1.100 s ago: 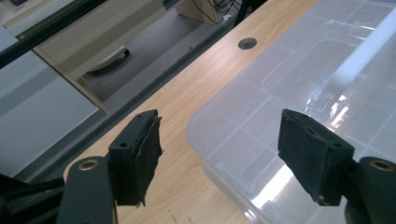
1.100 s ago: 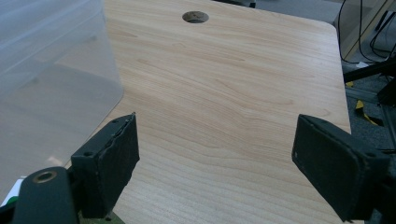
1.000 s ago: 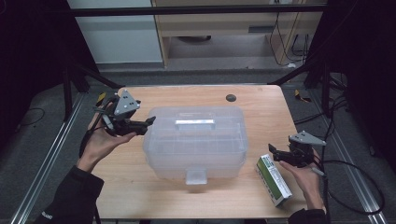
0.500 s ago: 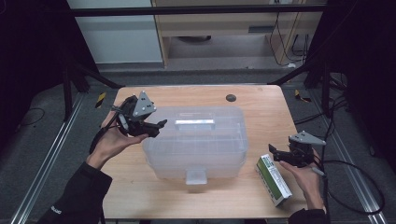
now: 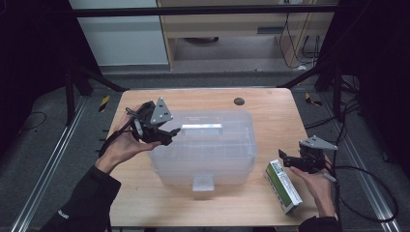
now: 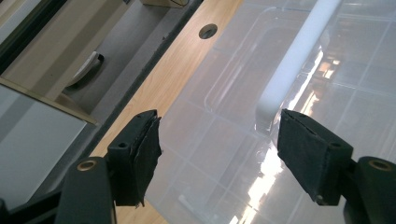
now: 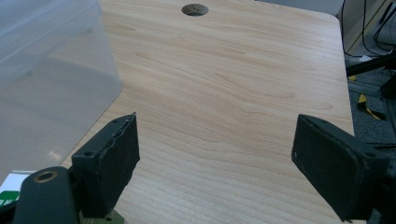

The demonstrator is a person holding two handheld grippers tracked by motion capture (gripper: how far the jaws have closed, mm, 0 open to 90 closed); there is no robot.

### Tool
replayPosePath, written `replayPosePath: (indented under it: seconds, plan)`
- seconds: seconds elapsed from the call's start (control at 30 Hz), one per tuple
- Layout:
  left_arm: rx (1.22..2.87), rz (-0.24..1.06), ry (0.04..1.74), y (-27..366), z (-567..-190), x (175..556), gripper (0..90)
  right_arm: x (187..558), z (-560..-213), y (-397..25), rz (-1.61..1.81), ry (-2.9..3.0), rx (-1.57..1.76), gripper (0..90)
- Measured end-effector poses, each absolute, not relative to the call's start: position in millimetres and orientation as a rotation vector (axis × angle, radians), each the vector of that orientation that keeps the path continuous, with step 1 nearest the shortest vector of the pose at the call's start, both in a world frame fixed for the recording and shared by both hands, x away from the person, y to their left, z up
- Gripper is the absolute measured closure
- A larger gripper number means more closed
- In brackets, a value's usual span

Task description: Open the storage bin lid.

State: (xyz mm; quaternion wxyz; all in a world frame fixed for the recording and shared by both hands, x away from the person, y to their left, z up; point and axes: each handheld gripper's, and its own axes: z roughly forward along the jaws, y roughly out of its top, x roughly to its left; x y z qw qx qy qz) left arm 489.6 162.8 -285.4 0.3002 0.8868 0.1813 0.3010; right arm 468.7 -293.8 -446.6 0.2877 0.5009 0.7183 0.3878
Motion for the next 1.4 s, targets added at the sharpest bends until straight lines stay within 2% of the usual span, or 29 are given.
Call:
replayPosePath:
  seconds: [0.4,0.93,1.03,1.13,1.4]
  plan:
    - [2.415,0.811,0.417,148,-290,491,30.0,469,-447,-293,1.032,1.928,1.332,16.0]
    - [2.498,0.808,0.341,132,-298,495,35.1,469,-448,-293,1.034,1.943,1.327,18.5]
    - [2.511,0.792,0.322,128,-300,497,36.7,469,-448,-293,1.037,1.945,1.325,19.4]
    - [2.524,0.850,0.325,124,-301,499,38.7,469,-448,-293,1.042,1.947,1.321,20.3]
    - [2.554,0.886,0.286,116,-304,502,45.5,469,-449,-294,1.047,1.950,1.309,23.5]
